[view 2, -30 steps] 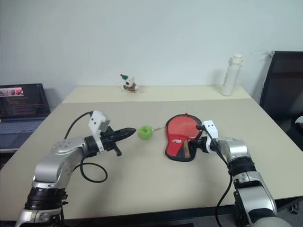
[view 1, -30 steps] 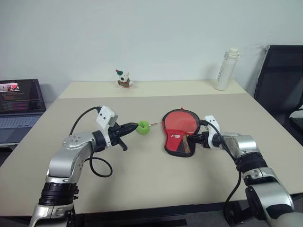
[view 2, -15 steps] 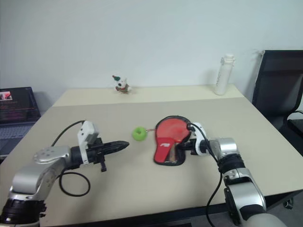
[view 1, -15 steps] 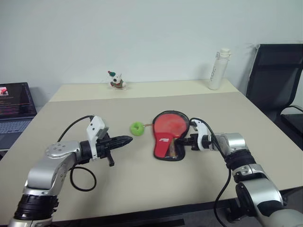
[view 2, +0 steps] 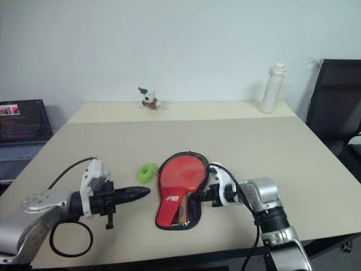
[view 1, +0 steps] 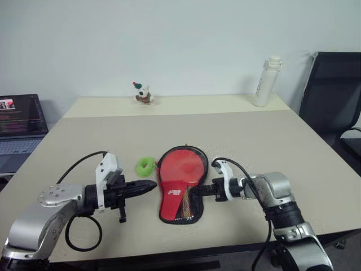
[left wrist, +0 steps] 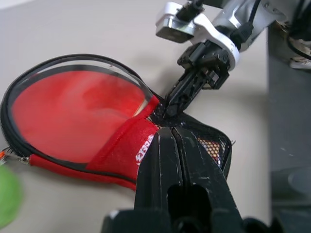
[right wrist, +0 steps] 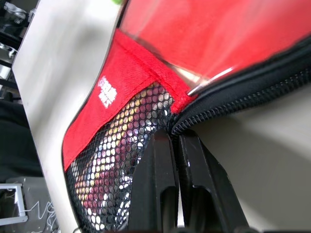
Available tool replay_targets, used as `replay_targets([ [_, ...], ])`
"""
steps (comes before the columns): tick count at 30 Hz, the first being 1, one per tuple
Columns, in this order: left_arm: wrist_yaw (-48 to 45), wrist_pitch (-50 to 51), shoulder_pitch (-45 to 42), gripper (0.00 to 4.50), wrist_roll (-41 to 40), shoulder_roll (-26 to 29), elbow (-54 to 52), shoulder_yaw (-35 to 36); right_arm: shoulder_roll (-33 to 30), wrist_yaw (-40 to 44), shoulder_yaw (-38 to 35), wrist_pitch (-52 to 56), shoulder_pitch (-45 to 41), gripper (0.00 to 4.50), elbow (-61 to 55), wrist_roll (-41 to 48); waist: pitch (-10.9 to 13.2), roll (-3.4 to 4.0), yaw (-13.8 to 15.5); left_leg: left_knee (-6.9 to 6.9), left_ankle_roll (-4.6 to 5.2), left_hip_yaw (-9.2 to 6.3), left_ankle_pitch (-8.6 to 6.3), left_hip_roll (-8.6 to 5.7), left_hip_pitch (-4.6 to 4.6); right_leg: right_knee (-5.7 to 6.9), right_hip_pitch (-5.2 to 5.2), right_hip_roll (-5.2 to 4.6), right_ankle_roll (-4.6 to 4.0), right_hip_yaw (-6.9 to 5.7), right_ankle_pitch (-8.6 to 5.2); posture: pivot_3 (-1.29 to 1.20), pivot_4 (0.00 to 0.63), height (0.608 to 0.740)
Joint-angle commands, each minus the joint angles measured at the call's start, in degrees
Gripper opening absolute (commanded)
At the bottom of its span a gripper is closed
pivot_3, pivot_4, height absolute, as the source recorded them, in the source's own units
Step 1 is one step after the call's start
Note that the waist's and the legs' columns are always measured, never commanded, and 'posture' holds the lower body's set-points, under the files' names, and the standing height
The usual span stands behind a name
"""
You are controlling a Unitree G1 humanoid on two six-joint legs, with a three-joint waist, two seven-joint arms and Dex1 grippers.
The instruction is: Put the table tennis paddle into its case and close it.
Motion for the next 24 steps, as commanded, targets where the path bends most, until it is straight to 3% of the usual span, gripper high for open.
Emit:
replay_targets([
  [1, -0.76, 0.16, 1.5, 0.0, -2.13, 1.34, -3.37, 1.9, -2.04, -1.75, -2.19, 6.89, 3.13, 0.02, -8.01, 3.3, 0.0, 0.0, 0.34, 0.0, 0.0, 0.0, 0.0, 0.0, -0.01, -0.01, 0.0, 0.01, 0.0, 0.0, 0.0, 0.0, 0.15, 0.74],
  [15, -2.26, -1.52, 3.58, 0.0, -1.15, 3.24, -2.67, 1.13, -4.75, -7.28, -7.66, 12.83, 10.83, 0.02, -17.54, 10.57, -0.01, -0.01, 0.91, -0.03, 0.2, -0.06, -0.12, -0.02, -0.06, -0.19, 0.02, 0.03, 0.0, -0.04, 0.0, 0.0, 0.15, 0.74],
  [24, -2.04, -2.29, 3.12, 0.0, 0.05, 3.09, -1.36, 1.03, -5.66, -10.79, -8.6, 12.83, 9.7, 0.02, -16.49, 12.05, -0.01, -0.01, 1.02, -0.04, 0.19, -0.09, -0.13, -0.04, -0.14, -0.34, 0.02, 0.03, 0.0, -0.06, 0.0, 0.0, 0.15, 0.74],
])
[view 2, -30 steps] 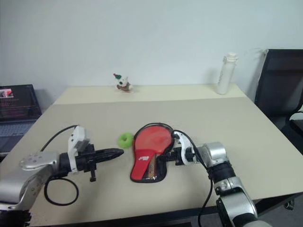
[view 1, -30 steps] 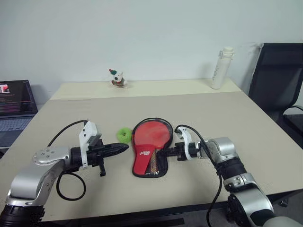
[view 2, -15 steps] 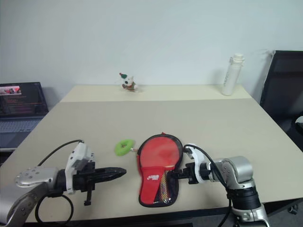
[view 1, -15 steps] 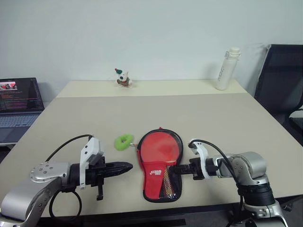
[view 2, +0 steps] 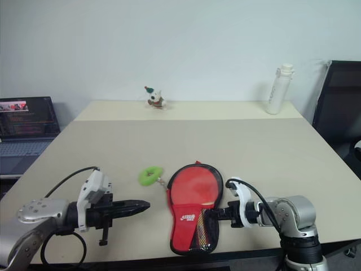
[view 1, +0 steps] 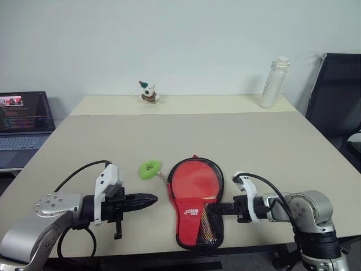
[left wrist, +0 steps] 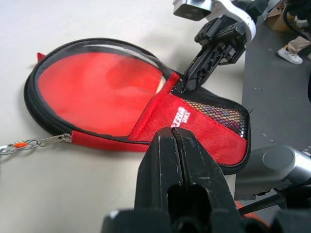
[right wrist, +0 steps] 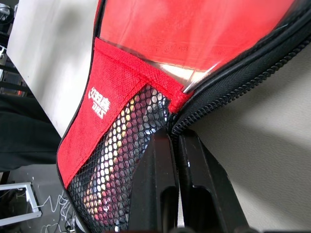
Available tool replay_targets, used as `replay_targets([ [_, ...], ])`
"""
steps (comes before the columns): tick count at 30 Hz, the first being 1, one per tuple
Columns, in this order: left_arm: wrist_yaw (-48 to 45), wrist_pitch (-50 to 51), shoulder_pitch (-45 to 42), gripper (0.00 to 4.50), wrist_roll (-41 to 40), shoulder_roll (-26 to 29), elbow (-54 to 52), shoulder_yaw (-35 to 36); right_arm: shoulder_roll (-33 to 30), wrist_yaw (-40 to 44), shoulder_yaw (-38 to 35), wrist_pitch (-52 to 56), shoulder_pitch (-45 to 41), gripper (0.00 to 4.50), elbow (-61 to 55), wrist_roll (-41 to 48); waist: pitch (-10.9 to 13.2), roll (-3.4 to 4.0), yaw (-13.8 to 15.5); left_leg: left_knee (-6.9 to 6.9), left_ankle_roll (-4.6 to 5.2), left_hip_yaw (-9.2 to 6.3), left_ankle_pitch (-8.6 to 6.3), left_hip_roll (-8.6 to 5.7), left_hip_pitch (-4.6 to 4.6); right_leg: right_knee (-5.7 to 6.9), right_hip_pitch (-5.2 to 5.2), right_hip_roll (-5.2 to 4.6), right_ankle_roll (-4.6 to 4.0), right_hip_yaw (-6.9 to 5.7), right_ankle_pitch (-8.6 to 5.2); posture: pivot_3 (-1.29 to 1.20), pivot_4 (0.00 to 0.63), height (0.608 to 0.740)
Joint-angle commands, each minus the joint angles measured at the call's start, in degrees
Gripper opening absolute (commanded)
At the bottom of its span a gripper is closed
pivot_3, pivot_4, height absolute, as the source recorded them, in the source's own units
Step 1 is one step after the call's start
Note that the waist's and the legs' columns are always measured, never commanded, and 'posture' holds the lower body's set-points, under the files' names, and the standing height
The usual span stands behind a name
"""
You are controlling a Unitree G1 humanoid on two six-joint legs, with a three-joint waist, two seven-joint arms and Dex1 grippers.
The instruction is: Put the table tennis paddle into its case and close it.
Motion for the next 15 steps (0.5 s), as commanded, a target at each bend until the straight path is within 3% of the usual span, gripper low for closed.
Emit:
replay_targets([
  [1, 0.19, -1.68, -0.99, 0.0, 0.4, 0.33, 0.3, 0.69, -0.26, -2.09, -0.87, 0.78, -1.51, 0.02, 0.27, -0.53, 0.0, 0.0, 0.01, 0.0, 0.0, 0.0, 0.0, 0.0, 0.0, 0.0, 0.0, 0.0, 0.0, 0.0, 0.0, 0.0, 0.15, 0.74],
  [4, 0.47, -2.0, -1.1, 0.0, 0.53, 0.21, 0.56, 0.55, -0.68, -2.81, -1.72, 0.73, -2.29, 0.02, 1.54, -0.7, 0.0, 0.0, 0.01, 0.01, 0.01, -0.01, 0.0, 0.0, -0.01, 0.0, 0.0, 0.0, 0.0, -0.01, 0.0, 0.0, 0.15, 0.74],
  [7, 1.0, -2.35, -1.13, 0.0, 0.98, 0.0, 1.06, 0.62, -2.94, -2.53, -1.77, 0.75, -2.13, 0.64, 1.45, -0.35, 0.0, 0.0, 0.07, 0.01, 0.01, -0.02, 0.0, 0.0, -0.01, 0.0, 0.01, 0.0, 0.0, -0.01, 0.01, 0.0, 0.15, 0.74],
  [12, 3.89, -3.09, -1.95, 0.0, 2.46, -1.05, 3.03, 0.77, -13.91, 3.69, 3.85, -6.82, 0.95, 2.15, -5.42, 1.22, 0.01, 0.01, 0.87, 0.02, 0.03, -0.04, -0.02, -0.02, -0.02, -0.06, 0.03, 0.0, 0.0, -0.03, 0.0, 0.0, 0.15, 0.74],
  [15, 6.43, -2.68, -3.02, 0.0, 2.87, -2.08, 3.85, 0.69, -15.37, 6.62, 1.63, -8.37, 0.27, 3.24, -6.44, 4.35, 0.0, -0.01, 1.01, 0.01, 0.06, -0.06, -0.03, -0.01, -0.05, -0.14, 0.03, 0.01, 0.01, -0.05, 0.0, 0.0, 0.15, 0.74],
])
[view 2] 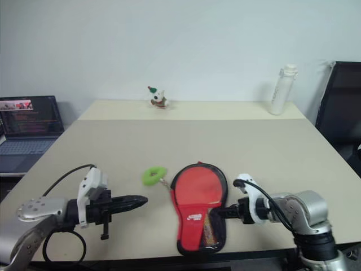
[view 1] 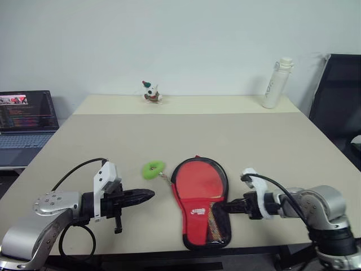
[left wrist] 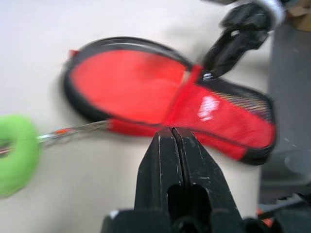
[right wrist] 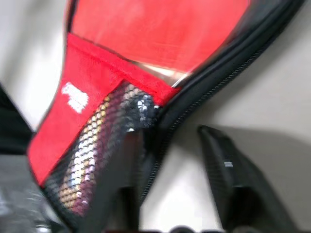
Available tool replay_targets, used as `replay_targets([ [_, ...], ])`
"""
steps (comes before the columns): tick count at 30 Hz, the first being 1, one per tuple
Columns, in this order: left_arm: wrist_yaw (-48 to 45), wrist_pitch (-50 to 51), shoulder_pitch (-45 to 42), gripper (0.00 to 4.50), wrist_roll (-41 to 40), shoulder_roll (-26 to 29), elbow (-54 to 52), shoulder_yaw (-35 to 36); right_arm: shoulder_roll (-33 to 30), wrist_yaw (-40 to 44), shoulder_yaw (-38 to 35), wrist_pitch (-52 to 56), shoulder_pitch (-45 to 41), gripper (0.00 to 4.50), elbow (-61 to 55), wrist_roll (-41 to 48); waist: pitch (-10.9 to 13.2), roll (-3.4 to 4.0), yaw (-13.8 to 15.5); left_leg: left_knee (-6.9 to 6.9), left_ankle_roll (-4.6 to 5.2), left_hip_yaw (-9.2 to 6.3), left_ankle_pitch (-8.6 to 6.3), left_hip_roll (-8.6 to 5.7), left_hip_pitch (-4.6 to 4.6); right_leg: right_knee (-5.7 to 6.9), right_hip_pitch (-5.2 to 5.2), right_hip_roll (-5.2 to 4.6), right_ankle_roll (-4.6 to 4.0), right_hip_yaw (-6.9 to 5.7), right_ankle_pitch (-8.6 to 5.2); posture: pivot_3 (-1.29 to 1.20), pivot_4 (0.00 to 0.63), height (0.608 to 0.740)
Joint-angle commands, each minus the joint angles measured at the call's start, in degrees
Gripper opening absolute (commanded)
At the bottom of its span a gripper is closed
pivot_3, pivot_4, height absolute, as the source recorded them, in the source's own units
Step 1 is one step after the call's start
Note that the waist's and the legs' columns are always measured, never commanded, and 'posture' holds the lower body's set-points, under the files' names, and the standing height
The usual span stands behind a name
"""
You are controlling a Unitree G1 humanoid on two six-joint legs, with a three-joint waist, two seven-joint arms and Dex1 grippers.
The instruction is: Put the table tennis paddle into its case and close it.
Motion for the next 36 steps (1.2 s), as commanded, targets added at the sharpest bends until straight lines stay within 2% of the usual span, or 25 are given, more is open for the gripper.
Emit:
replay_targets([
  [1, 2.83, -0.44, -1.9, 0.0, 0.45, -1.08, 0.03, 0.77, -0.87, 3.86, -2.75, -3.05, -1.11, 3.55, -2.63, 3.7, 0.0, -0.01, -0.04, 0.0, 0.0, 0.0, 0.0, 0.02, 0.0, 0.0, 0.0, 0.02, 0.0, 0.0, 0.0, 0.0, 0.15, 0.74],
  [2, 3.53, -0.16, -2.16, 0.0, 0.45, -1.37, 0.17, 0.9, -0.84, 4.82, -3.77, -3.55, -1.58, 3.99, -2.68, 4.89, 0.0, -0.01, -0.09, 0.0, 0.0, -0.01, 0.0, 0.03, -0.01, 0.0, 0.0, 0.03, 0.0, 0.0, 0.0, 0.0, 0.15, 0.74],
  [4, 4.24, 0.4, -2.39, 0.0, 0.17, -1.63, 0.27, 1.07, -0.9, 5.76, -4.62, -3.63, -2.03, 4.49, -2.81, 6.47, 0.0, 0.0, -0.12, 0.01, 0.0, -0.01, 0.0, 0.03, -0.01, 0.0, 0.0, 0.05, 0.0, 0.02, 0.01, 0.0, 0.15, 0.74],
  [8, 4.69, 0.4, -2.81, 0.0, 0.2, -1.64, 0.54, 0.58, -0.78, 5.56, -2.18, -5.58, -0.93, 4.49, -3.71, 6.25, 0.0, 0.0, -0.03, 0.01, -0.01, -0.01, 0.0, 0.04, -0.01, -0.01, 0.0, 0.05, 0.0, 0.01, 0.01, 0.0, 0.15, 0.74],
  [13, 5.87, 0.83, -3.25, 0.0, 0.39, -1.42, 2.26, 1.47, 3.17, 6.13, -1.42, -12.82, -3.62, 4.49, -3.19, 6.28, 0.0, 0.0, -0.12, 0.02, -0.01, -0.02, 0.0, 0.04, -0.02, 0.01, 0.0, 0.05, 0.0, 0.01, 0.01, 0.0, 0.15, 0.74],
  [17, 8.77, 1.66, -5.1, 0.0, 1.15, -2.26, 4.32, 0.92, 5.6, 6.04, 7.84, -24.07, -4.78, 4.49, -1.4, -1.17, 0.0, -0.01, -0.04, 0.04, -0.01, -0.05, 0.0, 0.05, -0.01, 0.02, 0.0, 0.08, 0.0, -0.03, 0.01, 0.0, 0.15, 0.74],
  [21, 13.12, 1.62, -7.83, 0.0, 4.62, -3.59, 7.51, -0.73, 11.47, 4.24, 13.76, -29.75, -5.42, 4.49, 1.9, -5.36, -0.01, -0.01, -0.01, 0.05, -0.07, -0.04, 0.04, 0.05, -0.04, 0.02, -0.02, 0.08, -0.01, -0.02, 0.02, 0.0, 0.15, 0.74],
  [24, 16.46, 1.08, -11.09, 0.62, 8.24, -5.11, 12.09, -2.49, 14.37, 3.37, 16.97, -32.54, -5.5, 4.5, 3.87, -8.08, -0.01, -0.01, 0.04, 0.08, -0.1, -0.04, 0.05, 0.05, -0.05, 0.03, -0.02, 0.08, -0.01, -0.03, 0.03, 0.0, 0.15, 0.74],
  [27, 19.06, 1.35, -14.91, 1.57, 9.86, -7.62, 16.48, -3.42, 15.14, 3.37, 18.35, -34.28, -5.84, 4.5, 5.25, -10.04, -0.02, -0.02, 0.14, 0.12, -0.1, -0.05, 0.05, 0.05, -0.09, 0.04, -0.02, 0.07, -0.01, -0.06, 0.04, 0.0, 0.15, 0.74],
  [28, 19.45, 1.38, -16.08, 2.04, 10.49, -8.35, 17.96, -4.02, 15.1, 3.51, 18.69, -34.71, -5.94, 4.5, 5.51, -10.59, -0.02, -0.03, 0.2, 0.14, -0.1, -0.07, 0.05, 0.05, -0.1, 0.04, -0.02, 0.07, -0.01, -0.09, 0.04, 0.0, 0.15, 0.74],
  [35, 21.21, 0.61, -24.99, 4.46, 15.16, -13.5, 31.03, -8.66, 14.83, 3.99, 19.85, -36.49, -6.28, 4.5, 6.93, -13.44, -0.03, -0.04, 0.24, 0.16, -0.19, -0.09, 0.11, 0.04, -0.13, 0.09, -0.03, 0.08, -0.02, -0.14, 0.04, 0.0, 0.15, 0.74],
  [36, 21.01, 0.42, -26.05, 4.46, 15.82, -13.91, 32.79, -9.25, 14.96, 3.76, 19.83, -36.65, -6.27, 4.5, 7.02, -13.73, -0.03, -0.05, 0.23, 0.18, -0.19, -0.09, 0.11, 0.04, -0.13, 0.1, -0.03, 0.08, -0.02, -0.14, 0.04, 0.0, 0.15, 0.74],
])
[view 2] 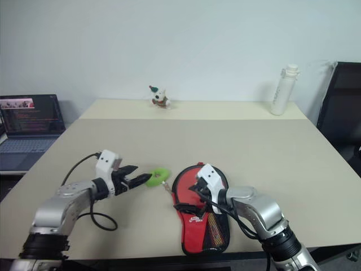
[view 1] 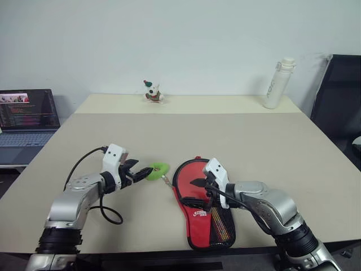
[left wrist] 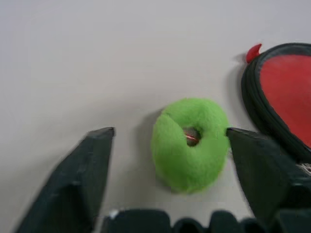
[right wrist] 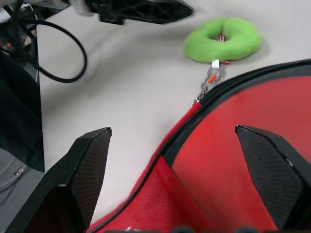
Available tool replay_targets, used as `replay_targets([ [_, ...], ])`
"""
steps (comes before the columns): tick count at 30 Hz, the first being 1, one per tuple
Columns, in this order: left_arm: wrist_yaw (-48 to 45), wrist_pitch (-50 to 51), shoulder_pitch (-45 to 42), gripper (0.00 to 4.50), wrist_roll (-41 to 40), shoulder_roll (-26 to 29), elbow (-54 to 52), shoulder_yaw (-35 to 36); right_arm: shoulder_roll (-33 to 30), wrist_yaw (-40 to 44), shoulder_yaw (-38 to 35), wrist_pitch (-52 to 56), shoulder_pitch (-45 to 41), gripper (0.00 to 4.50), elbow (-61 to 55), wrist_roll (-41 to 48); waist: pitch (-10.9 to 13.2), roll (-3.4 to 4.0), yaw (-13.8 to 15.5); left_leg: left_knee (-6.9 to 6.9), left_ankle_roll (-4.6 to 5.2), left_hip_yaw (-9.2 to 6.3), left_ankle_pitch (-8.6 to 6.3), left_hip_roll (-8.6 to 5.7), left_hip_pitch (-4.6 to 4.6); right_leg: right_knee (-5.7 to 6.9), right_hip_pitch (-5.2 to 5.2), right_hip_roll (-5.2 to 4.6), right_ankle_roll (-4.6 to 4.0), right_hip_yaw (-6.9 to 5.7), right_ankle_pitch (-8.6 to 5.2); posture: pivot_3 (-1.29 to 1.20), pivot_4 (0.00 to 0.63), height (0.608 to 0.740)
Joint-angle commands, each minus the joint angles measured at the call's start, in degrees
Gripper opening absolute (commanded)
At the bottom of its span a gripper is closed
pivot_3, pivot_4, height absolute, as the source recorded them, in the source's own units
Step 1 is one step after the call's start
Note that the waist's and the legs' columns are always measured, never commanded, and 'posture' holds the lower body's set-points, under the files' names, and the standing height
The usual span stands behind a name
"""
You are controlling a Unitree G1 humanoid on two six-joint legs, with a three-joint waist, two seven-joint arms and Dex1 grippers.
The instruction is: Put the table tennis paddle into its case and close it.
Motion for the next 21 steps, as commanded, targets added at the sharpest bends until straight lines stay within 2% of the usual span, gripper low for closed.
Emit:
replay_targets([
  [1, -0.7, -0.52, -4.28, 4.46, 2.07, -1.18, 5.79, -1.54, 0.34, 0.07, 0.1, -1.78, -0.86, 4.5, -0.84, -1.15, 0.0, 0.0, -0.07, 0.0, 0.0, 0.0, 0.0, 0.0, 0.0, 0.0, -0.01, 0.0, 0.0, 0.01, 0.0, 0.0, 0.15, 0.74],
  [7, -6.12, -1.04, -9.19, 4.46, 4.92, -2.57, 14.99, -5.83, 1.14, -1.36, 0.01, -2.98, -0.99, 4.5, -0.04, -3.65, -0.01, 0.0, -0.09, 0.02, -0.04, 0.04, 0.02, 0.0, 0.0, 0.08, -0.05, 0.02, 0.0, 0.04, 0.0, 0.0, 0.15, 0.74],
  [10, -8.69, -1.73, -9.28, 4.46, 6.37, -2.61, 15.34, -7.47, 1.63, -1.57, -0.62, -4.04, -1.1, 4.5, -0.12, -4.08, -0.01, 0.0, -0.06, 0.09, -0.05, 0.03, 0.03, 0.0, 0.01, 0.19, -0.05, 0.01, 0.0, 0.05, 0.0, 0.0, 0.15, 0.74],
  [11, -9.33, -1.94, -9.02, 4.29, 6.7, -2.54, 14.8, -7.81, 1.74, -1.6, -0.73, -4.37, -1.11, 4.5, -0.11, -4.25, -0.01, 0.0, -0.06, 0.12, -0.05, 0.03, 0.03, 0.0, 0.01, 0.22, -0.04, 0.01, 0.0, 0.05, 0.0, 0.0, 0.15, 0.74],
  [13, -10.05, -2.38, -8.43, 3.89, 7.28, -2.42, 13.76, -8.22, 1.82, -1.69, -0.73, -5.07, -1.14, 4.5, 0.04, -4.77, -0.01, 0.0, -0.06, 0.21, -0.04, 0.03, 0.03, 0.0, 0.01, 0.29, -0.04, 0.01, 0.0, 0.06, 0.0, 0.0, 0.15, 0.74],
  [21, -10.11, -2.37, -5.99, 1.03, 8.01, -1.99, 8.93, -7.94, 3.5, -3.03, 0.77, -7.35, -2.27, 4.5, 3.94, -8.87, -0.01, 0.0, -0.22, 0.57, -0.04, 0.0, 0.02, 0.05, 0.02, 0.71, -0.06, 0.02, -0.01, 0.07, -0.01, 0.0, 0.15, 0.74],
])
